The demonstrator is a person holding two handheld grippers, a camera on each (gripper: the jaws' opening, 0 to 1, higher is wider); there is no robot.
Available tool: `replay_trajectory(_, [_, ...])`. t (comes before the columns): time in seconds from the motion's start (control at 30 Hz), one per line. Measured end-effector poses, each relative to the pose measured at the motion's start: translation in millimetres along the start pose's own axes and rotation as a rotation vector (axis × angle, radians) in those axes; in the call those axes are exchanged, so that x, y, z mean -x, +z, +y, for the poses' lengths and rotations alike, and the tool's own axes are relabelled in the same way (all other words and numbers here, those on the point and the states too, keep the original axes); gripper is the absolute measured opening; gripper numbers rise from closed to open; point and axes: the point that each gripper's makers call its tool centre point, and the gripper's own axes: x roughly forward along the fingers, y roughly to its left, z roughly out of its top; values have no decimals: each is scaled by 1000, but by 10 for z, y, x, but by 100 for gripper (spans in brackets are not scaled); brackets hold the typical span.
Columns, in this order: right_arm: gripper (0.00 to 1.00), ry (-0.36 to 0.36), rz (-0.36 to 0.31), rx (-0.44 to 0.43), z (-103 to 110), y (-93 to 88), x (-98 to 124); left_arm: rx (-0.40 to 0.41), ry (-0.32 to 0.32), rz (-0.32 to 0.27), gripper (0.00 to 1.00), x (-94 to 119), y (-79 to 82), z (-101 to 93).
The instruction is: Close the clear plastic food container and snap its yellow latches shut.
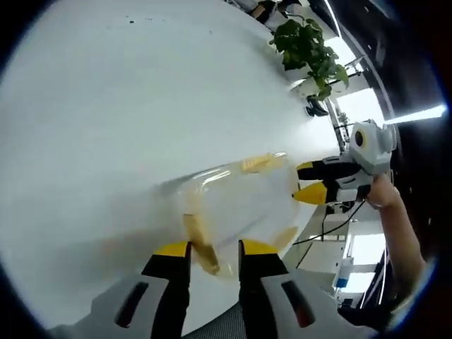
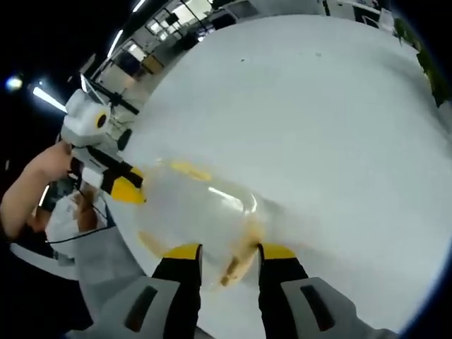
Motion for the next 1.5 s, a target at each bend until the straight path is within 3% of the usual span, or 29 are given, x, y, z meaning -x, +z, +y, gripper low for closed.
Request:
replay_trajectory(0.33, [28, 13, -5, -9, -7, 2, -17, 7, 7, -17, 22, 6, 15, -8])
replay_trajectory(0.47, [27, 9, 19, -13, 5, 0, -13, 34, 9, -55, 22, -6, 31, 15])
replay_trajectory(0.5, [27, 7, 24, -18, -2, 1, -19, 37, -26, -68, 22, -17, 38, -38])
replay_trajectory(0.53, [27, 7, 29, -27, 1, 5, -22, 63, 10, -74, 22, -4, 29, 11])
replay_trajectory(0.63, [26, 5, 28, -25, 6, -4, -7, 39, 10, -65, 21, 37, 16, 43])
replay_trajectory(0.67, [24, 34, 128, -148, 127, -220, 58, 40, 23, -57, 21, 48, 1, 52])
replay_trajectory(0.7, [23, 13, 47, -78, 57, -120, -8, 43, 11, -60, 21, 52, 10, 17])
replay_trajectory(0.73, [23, 12, 36, -73, 73, -125, -7, 40, 16, -56, 21, 49, 17, 6])
replay_trajectory(0.93, [25, 28, 9, -91, 33, -86, -15, 37, 27, -49, 23, 31, 15, -32])
replay_trajectory(1.07, [25, 36, -7, -104, 27, -63, -28, -17, 57, -71, 24, 12, -7, -68])
replay_trajectory(1.3, [26, 28, -4, -85, 62, -75, -14, -14, 60, -85, 25, -25, -12, -79])
replay_trajectory(1.5, [26, 35, -50, -82, 30, -46, -5, -19, 61, -126, 26, -37, -1, -68])
